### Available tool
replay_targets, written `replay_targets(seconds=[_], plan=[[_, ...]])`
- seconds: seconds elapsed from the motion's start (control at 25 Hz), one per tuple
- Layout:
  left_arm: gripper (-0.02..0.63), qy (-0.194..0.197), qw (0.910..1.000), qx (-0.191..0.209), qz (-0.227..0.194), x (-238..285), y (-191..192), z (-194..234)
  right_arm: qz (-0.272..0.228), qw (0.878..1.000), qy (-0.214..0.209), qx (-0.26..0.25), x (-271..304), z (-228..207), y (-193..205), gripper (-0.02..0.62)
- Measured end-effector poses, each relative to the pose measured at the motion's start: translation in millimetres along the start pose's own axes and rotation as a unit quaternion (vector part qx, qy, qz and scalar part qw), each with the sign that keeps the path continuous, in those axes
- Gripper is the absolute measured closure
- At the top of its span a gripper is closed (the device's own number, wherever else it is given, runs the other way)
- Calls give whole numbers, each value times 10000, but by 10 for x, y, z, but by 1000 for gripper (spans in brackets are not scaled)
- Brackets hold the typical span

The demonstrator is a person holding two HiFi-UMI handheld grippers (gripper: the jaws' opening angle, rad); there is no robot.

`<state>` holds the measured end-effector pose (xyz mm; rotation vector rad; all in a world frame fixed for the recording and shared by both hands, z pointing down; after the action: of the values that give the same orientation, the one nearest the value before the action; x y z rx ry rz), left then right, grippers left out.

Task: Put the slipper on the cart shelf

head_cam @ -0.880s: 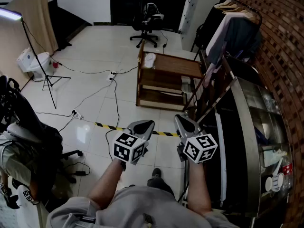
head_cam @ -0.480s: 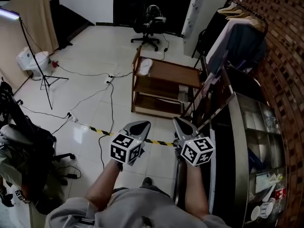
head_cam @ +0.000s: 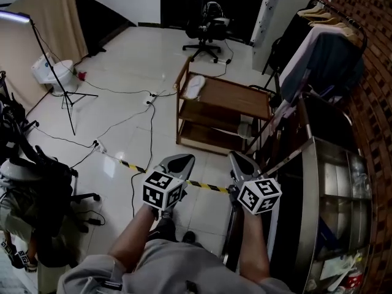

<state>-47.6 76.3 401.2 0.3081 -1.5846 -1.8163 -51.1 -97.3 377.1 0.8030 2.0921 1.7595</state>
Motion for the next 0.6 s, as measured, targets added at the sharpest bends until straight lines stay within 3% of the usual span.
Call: replay_targets(seconds=[0.32,0.6], plan=[[598,75,9997,-192,164,728,-47,577,271,9995,184,-13,647,-480,19,595],[598,269,9991,-287,175,1315,-288,1340,412,9981,425,-143,1478,-730,-181,595]])
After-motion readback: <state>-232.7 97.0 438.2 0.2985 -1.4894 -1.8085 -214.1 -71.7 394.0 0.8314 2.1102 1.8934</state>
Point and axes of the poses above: the fingertips, and each gripper's own axes: x forward along the fingers, z to its left, y out of its underside, the point moved 5 cm from there along -x, backward along the fingers
